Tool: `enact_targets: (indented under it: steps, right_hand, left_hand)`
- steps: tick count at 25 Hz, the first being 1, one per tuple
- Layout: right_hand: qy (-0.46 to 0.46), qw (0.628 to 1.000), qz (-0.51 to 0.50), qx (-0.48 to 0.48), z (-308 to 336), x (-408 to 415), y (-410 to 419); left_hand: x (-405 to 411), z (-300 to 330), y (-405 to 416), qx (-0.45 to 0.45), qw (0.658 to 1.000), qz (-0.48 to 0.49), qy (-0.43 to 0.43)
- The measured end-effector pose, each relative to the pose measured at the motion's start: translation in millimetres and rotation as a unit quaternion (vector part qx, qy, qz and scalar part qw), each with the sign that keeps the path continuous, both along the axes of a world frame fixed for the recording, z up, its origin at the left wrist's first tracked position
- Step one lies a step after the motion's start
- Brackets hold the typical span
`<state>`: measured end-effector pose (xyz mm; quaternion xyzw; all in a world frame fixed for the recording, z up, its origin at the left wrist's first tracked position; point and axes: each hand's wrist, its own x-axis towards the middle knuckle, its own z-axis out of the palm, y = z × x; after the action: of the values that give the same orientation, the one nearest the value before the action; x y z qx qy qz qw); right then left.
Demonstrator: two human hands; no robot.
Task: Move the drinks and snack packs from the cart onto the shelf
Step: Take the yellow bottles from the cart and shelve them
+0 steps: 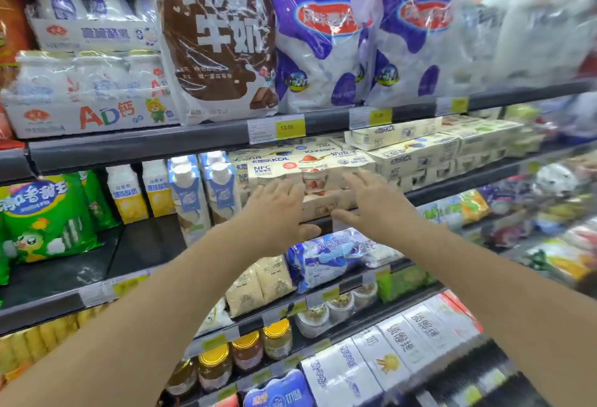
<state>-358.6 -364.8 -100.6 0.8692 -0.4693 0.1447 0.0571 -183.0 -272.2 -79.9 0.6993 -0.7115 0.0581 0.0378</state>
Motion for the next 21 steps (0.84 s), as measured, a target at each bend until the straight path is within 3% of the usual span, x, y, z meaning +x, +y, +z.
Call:
enact_targets:
  steps: [3, 8, 15, 21]
  right_hand:
    - [0.068, 0.993, -0.086, 0.043, -17, -85, -14]
    - [0.084, 0.967, -0.214, 0.107, -41, -229, -26]
    - [0.046, 0.921, -0.353, 0.16, -79, -447, -34]
    - [0.021, 0.865, -0.461, 0.196, -121, -622, -12]
  left_hand:
    - [-49, -13, -43, 0.036, 0.998, -0.05, -0.03]
    - [-161, -38, -120, 0.074, 0.983, -0.154, -0.07]
    - [-389, -85, -208, 0.098, 0.953, -0.276, -0.075]
    - [-587, -117, -235, 0.118, 0.912, -0.388, -0.066]
